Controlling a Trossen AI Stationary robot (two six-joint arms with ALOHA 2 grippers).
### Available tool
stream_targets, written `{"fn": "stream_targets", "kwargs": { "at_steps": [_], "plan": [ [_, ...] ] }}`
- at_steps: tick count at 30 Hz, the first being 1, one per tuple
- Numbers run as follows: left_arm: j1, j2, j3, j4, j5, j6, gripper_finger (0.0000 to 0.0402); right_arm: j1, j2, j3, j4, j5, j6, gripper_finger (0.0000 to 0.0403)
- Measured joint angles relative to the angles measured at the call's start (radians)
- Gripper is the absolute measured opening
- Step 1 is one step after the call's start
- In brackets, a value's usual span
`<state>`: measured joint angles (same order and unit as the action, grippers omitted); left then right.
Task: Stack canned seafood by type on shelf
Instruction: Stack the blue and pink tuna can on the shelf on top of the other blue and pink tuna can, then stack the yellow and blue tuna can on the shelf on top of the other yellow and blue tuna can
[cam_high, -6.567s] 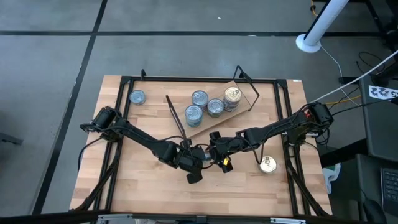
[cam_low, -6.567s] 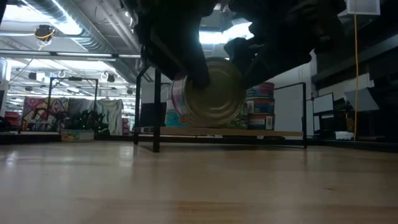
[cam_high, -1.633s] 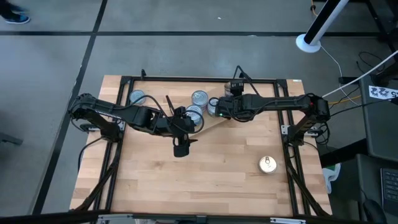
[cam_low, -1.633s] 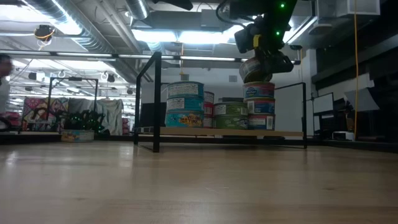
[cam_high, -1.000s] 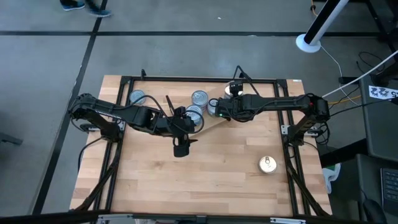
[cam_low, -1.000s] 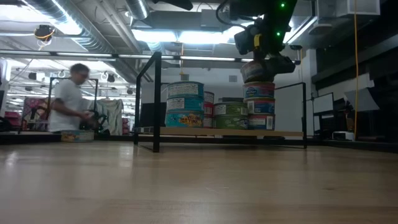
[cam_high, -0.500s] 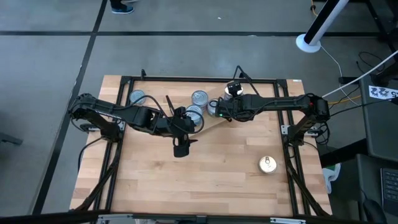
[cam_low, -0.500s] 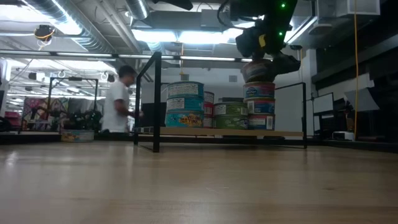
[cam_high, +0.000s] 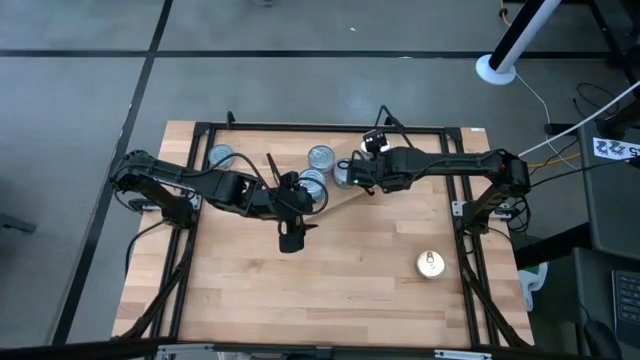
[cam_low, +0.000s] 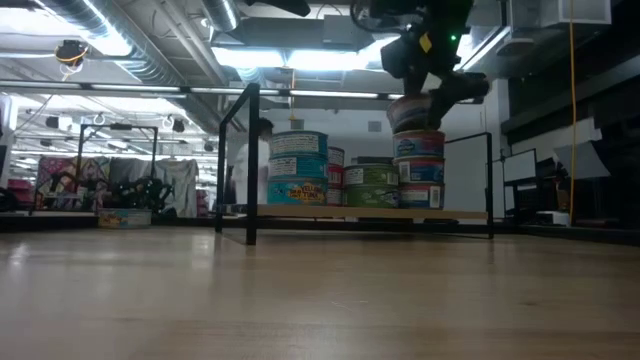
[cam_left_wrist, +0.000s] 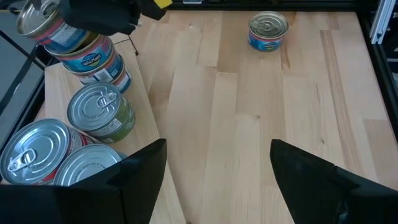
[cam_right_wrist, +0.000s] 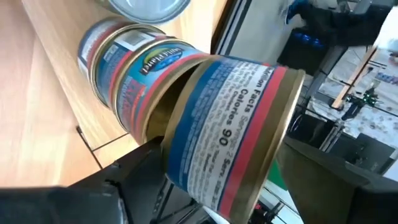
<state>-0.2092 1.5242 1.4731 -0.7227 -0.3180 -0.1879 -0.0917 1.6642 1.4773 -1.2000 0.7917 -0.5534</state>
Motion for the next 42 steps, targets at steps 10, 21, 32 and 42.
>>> {"fn": "stream_targets", "kwargs": {
  "at_steps": [10,21,32,42],
  "plan": [
    [0.000,0.000,0.000,0.000,0.000,0.000,0.0282,-0.001,0.000,0.017,-0.024,-0.015,-0.003,0.0298],
    [0.000,0.000,0.000,0.000,0.000,0.001,0.0282,-0.068,0.000,0.018,-0.058,-0.085,-0.004,0.0298],
    [0.000,0.000,0.000,-0.007,0.000,0.001,0.0282,-0.065,0.000,0.018,-0.063,-0.085,0.007,0.0298],
    [0.023,-0.023,-0.001,-0.086,0.001,-0.052,0.0282,-0.065,0.000,0.018,-0.142,-0.074,0.057,0.0298]
  ]
}}
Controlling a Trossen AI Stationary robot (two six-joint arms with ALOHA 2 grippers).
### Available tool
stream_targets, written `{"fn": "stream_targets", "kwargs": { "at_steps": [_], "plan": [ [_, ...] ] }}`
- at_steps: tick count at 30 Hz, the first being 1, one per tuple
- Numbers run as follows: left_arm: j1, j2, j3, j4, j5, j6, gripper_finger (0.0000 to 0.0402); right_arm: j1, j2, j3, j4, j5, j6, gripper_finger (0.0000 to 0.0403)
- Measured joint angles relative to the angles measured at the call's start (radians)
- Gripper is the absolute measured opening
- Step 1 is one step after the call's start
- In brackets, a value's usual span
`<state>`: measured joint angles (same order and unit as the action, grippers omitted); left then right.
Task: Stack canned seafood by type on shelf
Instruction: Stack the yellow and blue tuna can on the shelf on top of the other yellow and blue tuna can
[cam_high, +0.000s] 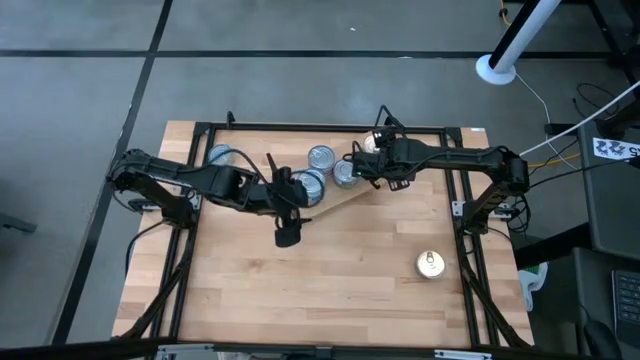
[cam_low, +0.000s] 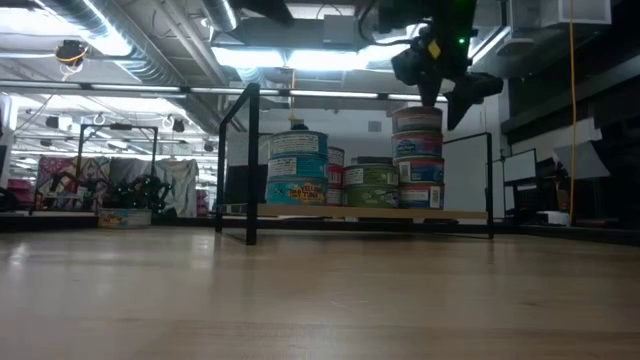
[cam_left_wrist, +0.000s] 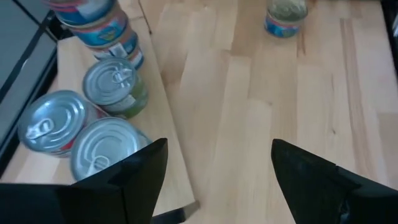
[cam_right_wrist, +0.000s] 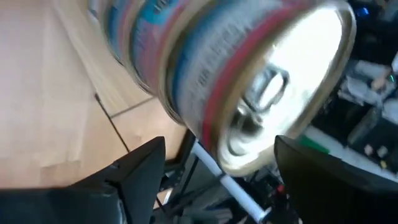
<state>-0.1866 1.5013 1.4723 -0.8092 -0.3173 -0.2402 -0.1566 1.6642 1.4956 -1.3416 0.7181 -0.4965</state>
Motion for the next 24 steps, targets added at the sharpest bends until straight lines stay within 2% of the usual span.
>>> {"fn": "stream_targets", "kwargs": {
  "at_steps": [5,11,14,20,24],
  "plan": [
    [0.029,-0.057,0.000,-0.010,0.000,0.000,0.0282,0.000,0.000,0.023,-0.098,0.053,0.107,0.0298],
    [0.101,-0.149,0.000,-0.134,-0.010,-0.021,0.0282,0.000,-0.003,0.097,-0.234,-0.012,0.280,0.0298],
    [0.149,-0.185,0.000,-0.259,-0.029,-0.073,0.0282,0.000,-0.035,0.099,-0.216,-0.082,0.327,0.0298],
    [0.264,-0.203,-0.001,-0.536,-0.055,-0.143,0.0282,0.000,-0.134,0.081,-0.192,-0.288,0.413,0.0298],
    [0.354,-0.206,-0.074,-0.570,-0.067,-0.127,0.0282,0.000,-0.222,0.010,-0.092,-0.378,0.450,0.0298]
  ]
}}
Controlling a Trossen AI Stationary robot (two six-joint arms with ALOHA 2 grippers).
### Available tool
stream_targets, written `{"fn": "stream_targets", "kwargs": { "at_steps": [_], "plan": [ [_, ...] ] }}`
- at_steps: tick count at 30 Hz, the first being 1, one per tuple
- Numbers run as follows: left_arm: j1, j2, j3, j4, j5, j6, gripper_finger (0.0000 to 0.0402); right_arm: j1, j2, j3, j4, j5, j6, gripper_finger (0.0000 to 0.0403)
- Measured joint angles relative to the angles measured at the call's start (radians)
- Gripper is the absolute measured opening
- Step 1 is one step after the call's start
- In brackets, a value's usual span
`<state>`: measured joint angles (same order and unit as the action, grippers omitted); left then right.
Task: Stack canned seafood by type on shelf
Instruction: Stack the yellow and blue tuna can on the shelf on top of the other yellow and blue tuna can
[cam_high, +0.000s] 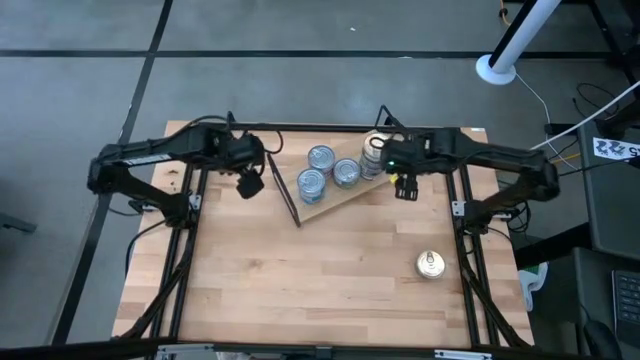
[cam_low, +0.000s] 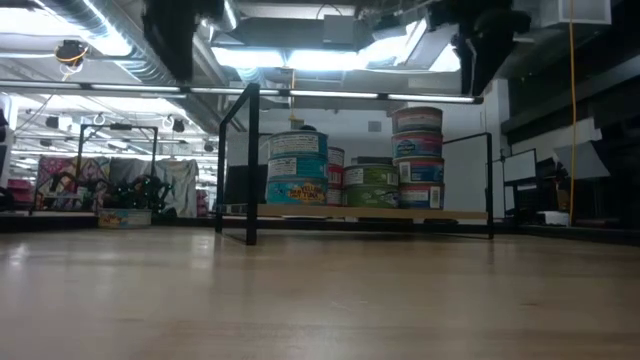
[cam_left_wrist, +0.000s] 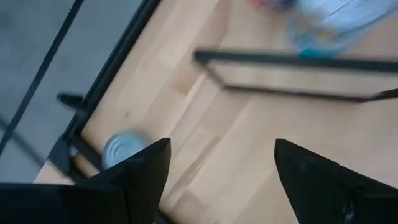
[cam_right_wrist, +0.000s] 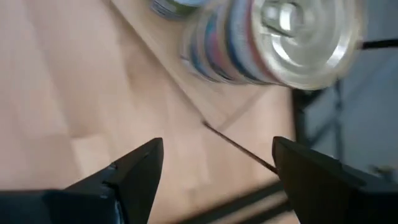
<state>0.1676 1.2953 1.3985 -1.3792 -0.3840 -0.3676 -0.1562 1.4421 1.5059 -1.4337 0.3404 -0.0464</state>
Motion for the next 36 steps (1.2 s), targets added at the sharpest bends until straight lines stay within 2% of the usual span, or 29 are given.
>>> {"fn": "stream_targets", "kwargs": {
  "at_steps": [8,13,17,24,28,36],
  "plan": [
    [0.205,0.000,-0.258,0.055,0.001,0.139,0.0260,0.047,-0.156,-0.255,0.206,-0.175,0.016,0.0298],
    [0.327,0.000,-0.411,0.186,0.000,0.209,0.0241,0.096,-0.165,-0.378,0.310,-0.284,0.049,0.0298],
    [0.401,0.000,-0.509,0.320,0.001,0.268,0.0231,0.135,-0.155,-0.480,0.470,-0.343,0.049,0.0298],
    [0.505,0.000,-0.613,0.536,-0.017,0.357,0.0222,0.184,-0.143,-0.587,0.735,-0.360,0.049,0.0298],
    [0.560,0.003,-0.656,0.644,-0.021,0.378,0.0221,0.194,-0.140,-0.599,0.809,-0.360,0.049,0.0298],
    [0.636,0.003,-0.712,0.689,-0.022,0.369,0.0220,0.203,-0.135,-0.601,0.885,-0.360,0.049,0.0298]
  ]
}}
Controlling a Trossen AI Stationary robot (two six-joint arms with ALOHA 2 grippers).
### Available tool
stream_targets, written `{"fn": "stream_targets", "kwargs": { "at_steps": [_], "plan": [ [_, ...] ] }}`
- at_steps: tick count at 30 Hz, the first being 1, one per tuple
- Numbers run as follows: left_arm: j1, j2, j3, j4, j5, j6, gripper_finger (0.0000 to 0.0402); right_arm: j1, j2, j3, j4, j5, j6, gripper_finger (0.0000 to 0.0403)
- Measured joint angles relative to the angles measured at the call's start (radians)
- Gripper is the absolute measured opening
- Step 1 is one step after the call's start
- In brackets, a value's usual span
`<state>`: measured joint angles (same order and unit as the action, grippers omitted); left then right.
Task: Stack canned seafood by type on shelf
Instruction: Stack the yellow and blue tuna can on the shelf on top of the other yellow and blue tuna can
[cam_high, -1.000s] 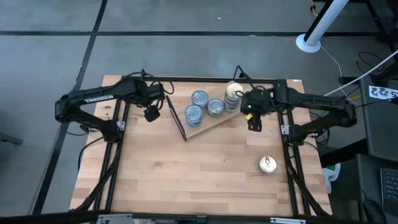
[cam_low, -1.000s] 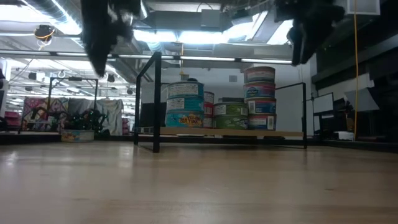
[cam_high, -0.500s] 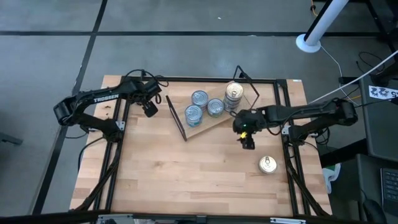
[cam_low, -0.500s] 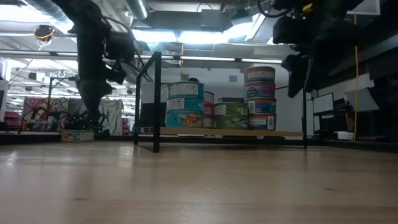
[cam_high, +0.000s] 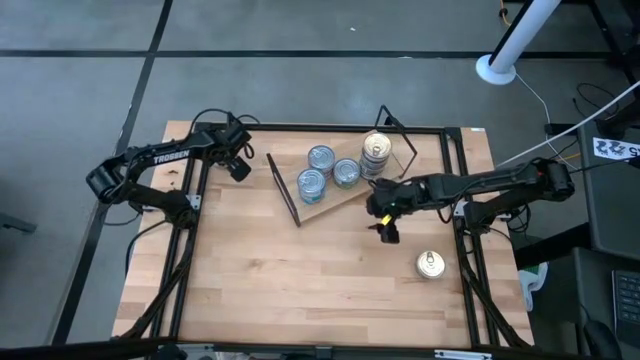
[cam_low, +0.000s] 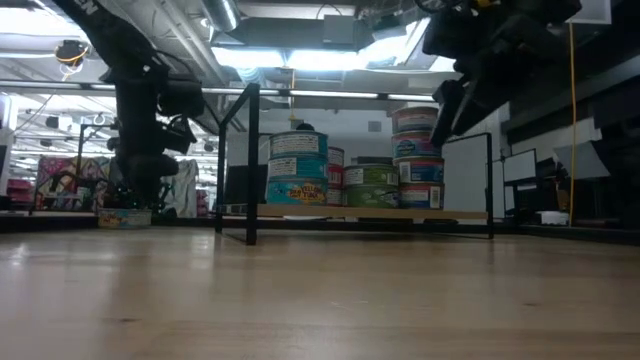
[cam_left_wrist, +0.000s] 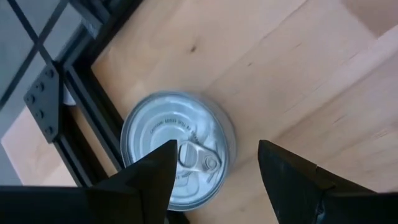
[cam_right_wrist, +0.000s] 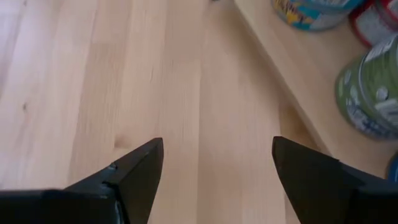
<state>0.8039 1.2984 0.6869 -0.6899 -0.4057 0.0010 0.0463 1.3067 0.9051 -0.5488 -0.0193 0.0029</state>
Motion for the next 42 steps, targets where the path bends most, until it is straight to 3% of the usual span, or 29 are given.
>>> {"fn": "stream_targets", "kwargs": {
  "at_steps": [18,30,34,42],
  "plan": [
    [0.008,0.022,-0.010,0.022,0.030,-0.040,0.0220,0.000,0.000,0.000,0.081,0.000,-0.001,0.0298],
    [0.007,0.135,-0.005,0.032,0.027,-0.052,0.0220,0.000,0.000,0.000,0.080,0.000,-0.001,0.0298],
    [0.008,0.133,-0.005,0.028,0.028,-0.052,0.0200,0.000,0.000,0.000,0.080,0.000,-0.001,0.0298],
    [-0.010,0.133,-0.007,0.018,0.016,-0.068,0.0118,0.000,0.000,0.001,0.080,0.000,-0.001,0.0298]
  ]
}}
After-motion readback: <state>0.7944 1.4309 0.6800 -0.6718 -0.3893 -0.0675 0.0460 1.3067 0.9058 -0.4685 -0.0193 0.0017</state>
